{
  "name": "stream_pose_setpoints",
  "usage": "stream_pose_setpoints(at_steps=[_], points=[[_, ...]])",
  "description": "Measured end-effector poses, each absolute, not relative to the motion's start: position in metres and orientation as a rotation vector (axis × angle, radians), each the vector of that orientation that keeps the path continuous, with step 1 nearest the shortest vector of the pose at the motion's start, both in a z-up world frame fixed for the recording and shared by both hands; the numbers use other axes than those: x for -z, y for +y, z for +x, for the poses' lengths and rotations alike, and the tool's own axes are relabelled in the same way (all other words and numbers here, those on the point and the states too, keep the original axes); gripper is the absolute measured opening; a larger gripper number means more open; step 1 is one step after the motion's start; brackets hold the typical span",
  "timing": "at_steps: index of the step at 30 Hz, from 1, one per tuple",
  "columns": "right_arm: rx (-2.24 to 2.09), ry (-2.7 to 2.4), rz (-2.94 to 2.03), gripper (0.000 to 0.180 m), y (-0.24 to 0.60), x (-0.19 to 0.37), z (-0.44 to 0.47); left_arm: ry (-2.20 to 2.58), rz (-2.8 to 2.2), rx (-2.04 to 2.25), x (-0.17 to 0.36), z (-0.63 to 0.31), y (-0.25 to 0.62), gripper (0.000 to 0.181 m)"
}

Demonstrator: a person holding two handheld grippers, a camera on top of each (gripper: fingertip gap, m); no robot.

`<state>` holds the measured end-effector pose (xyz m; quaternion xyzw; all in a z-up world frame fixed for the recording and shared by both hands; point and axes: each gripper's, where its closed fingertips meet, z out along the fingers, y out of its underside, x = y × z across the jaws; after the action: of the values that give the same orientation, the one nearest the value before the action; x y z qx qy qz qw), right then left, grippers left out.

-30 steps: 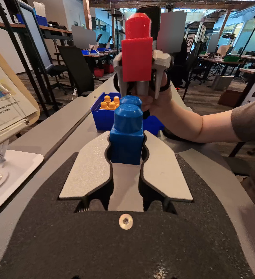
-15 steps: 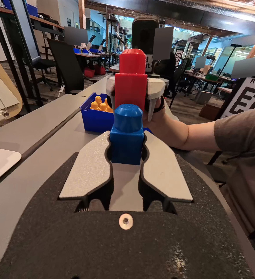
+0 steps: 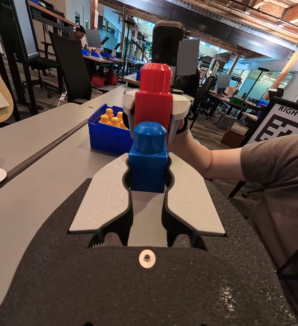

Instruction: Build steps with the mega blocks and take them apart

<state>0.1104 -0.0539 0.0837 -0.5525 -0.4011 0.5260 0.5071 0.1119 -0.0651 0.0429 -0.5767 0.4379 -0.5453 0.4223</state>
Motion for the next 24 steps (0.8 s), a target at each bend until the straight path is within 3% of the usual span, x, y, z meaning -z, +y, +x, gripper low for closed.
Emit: stream_pose_setpoints(at_steps=[24], points=[[-1.302, -0.973, -1.318, 0.038, -0.0524, -0.0753, 0.1080, 1.104, -1.473, 1.310, -0.0413, 0.1083, -0.0630, 0.035]])
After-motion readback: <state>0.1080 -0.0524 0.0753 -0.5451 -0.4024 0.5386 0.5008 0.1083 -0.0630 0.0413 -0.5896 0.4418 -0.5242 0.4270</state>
